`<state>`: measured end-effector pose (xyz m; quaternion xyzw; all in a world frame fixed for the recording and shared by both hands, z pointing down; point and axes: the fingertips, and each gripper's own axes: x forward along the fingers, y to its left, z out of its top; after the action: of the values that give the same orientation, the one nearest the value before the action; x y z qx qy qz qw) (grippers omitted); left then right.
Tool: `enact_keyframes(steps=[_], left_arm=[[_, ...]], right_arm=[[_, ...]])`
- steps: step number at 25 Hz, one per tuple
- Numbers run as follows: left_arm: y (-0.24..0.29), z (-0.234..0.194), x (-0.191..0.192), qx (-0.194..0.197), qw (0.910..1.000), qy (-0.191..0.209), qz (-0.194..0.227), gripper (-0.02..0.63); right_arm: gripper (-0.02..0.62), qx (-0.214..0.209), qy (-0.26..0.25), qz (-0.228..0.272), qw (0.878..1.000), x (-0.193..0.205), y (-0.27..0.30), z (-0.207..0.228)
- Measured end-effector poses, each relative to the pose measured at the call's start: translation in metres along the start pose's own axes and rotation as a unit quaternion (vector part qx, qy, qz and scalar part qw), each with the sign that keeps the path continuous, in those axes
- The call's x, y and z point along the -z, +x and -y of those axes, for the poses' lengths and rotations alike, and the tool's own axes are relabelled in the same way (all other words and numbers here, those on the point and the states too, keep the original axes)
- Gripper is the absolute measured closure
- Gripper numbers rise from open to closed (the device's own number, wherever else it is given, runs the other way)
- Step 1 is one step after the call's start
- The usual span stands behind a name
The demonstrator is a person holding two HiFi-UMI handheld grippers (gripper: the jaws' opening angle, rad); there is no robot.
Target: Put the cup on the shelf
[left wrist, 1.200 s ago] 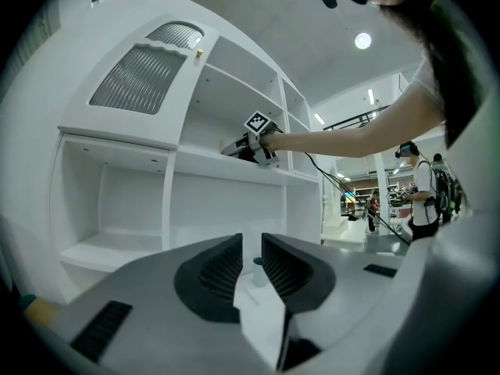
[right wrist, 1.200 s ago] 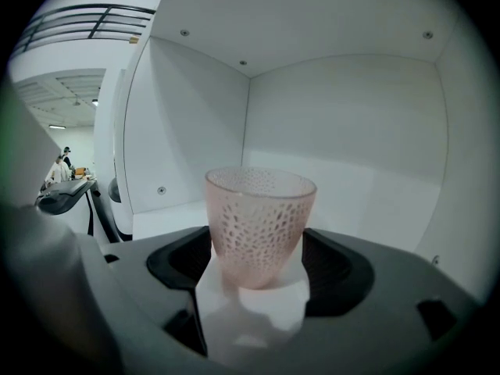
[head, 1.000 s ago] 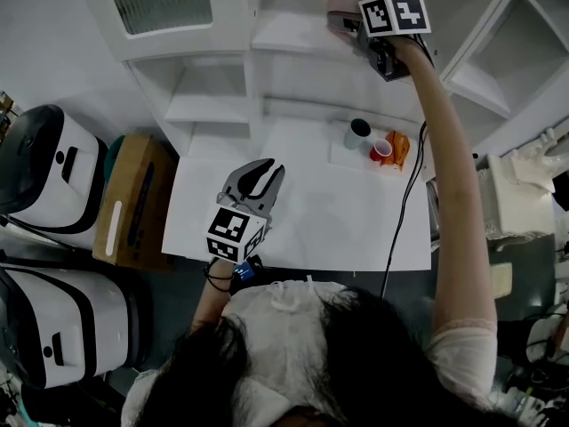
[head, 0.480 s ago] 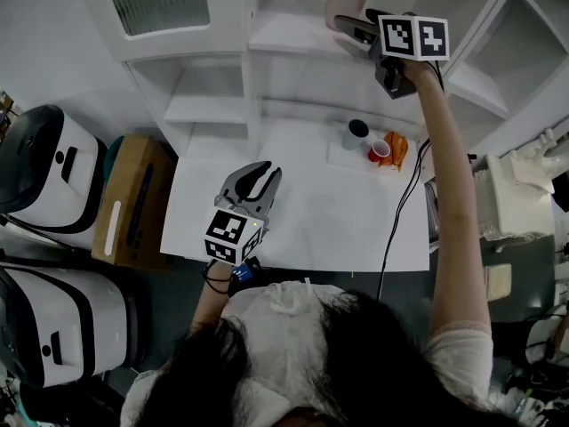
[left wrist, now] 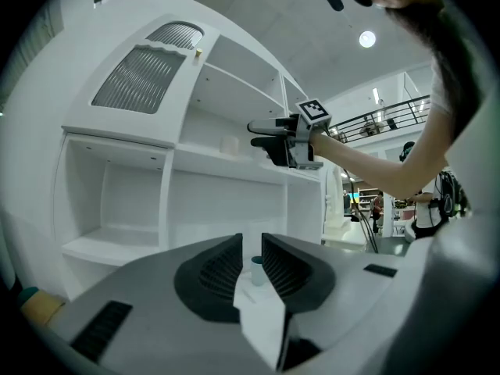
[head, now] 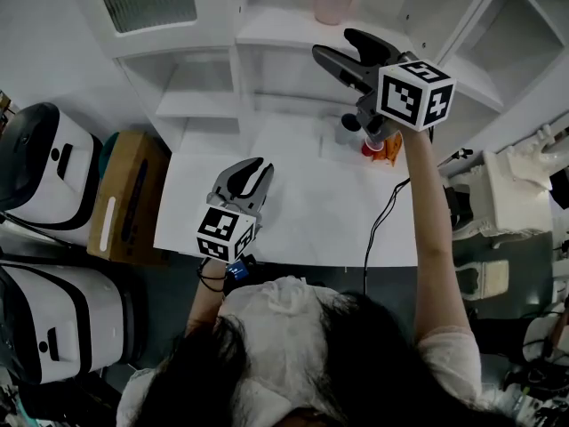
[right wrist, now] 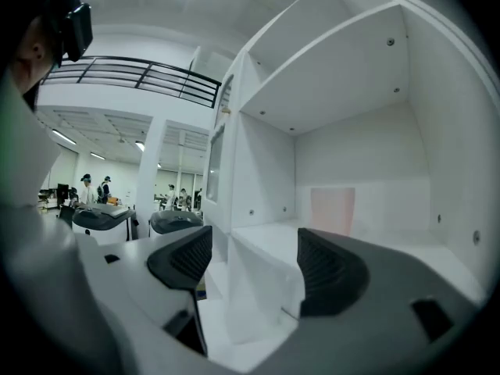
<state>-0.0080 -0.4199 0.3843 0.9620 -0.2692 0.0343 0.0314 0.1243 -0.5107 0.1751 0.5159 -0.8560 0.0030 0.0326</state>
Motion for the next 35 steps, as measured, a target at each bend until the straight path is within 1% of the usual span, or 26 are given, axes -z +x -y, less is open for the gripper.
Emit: enact_keyframes(steps=[2,4,7,11,15,20,23,29,30,31,33,35], left_arm=[[0.0,0.005,0.0,0.0,1.0,0.0,0.0,0.522],[0.0,0.012,0.0,0.0,1.0,0.0,-0.001,0.522],[-0.001,0.021,0.001,-0.002,1.0,0.0,-0.003,0.522],[-0.005,0.034,0.002,-0.01,0.9999,-0.004,-0.004,0.522],[-0.01,0.051,0.007,-0.018,0.9998,-0.005,-0.009,0.522],[-0.012,0.078,0.019,-0.029,0.9991,-0.023,-0.019,0.522],[-0.013,0.102,0.027,-0.031,0.9986,-0.034,-0.026,0.522],[-0.018,0.153,0.039,-0.045,0.9977,-0.037,-0.034,0.522],[-0.019,0.162,0.042,-0.049,0.9974,-0.04,-0.035,0.522],[-0.022,0.171,0.045,-0.054,0.997,-0.043,-0.035,0.522],[-0.027,0.187,0.053,-0.067,0.9958,-0.051,-0.037,0.522],[-0.033,0.201,0.061,-0.08,0.9943,-0.056,-0.043,0.522]], right_arm=[[0.252,-0.003,0.006,0.014,1.0,0.013,-0.009,-0.014],[0.252,0.009,0.003,0.026,1.0,0.03,-0.02,-0.025],[0.252,0.028,0.002,0.03,0.999,0.066,-0.038,-0.039],[0.252,0.035,0.056,0.032,0.997,0.114,-0.066,-0.056],[0.252,0.051,0.078,0.007,0.996,0.158,-0.098,-0.068],[0.252,0.05,0.089,-0.024,0.994,0.202,-0.141,-0.083],[0.253,0.053,0.091,-0.039,0.994,0.221,-0.168,-0.09],[0.256,0.033,0.098,-0.052,0.993,0.248,-0.212,-0.109],[0.263,0.031,0.099,-0.053,0.993,0.251,-0.22,-0.111],[0.286,0.03,0.101,-0.052,0.993,0.253,-0.229,-0.113],[0.386,0.027,0.102,-0.052,0.993,0.257,-0.245,-0.117],[0.39,0.016,0.099,-0.057,0.993,0.261,-0.257,-0.122]])
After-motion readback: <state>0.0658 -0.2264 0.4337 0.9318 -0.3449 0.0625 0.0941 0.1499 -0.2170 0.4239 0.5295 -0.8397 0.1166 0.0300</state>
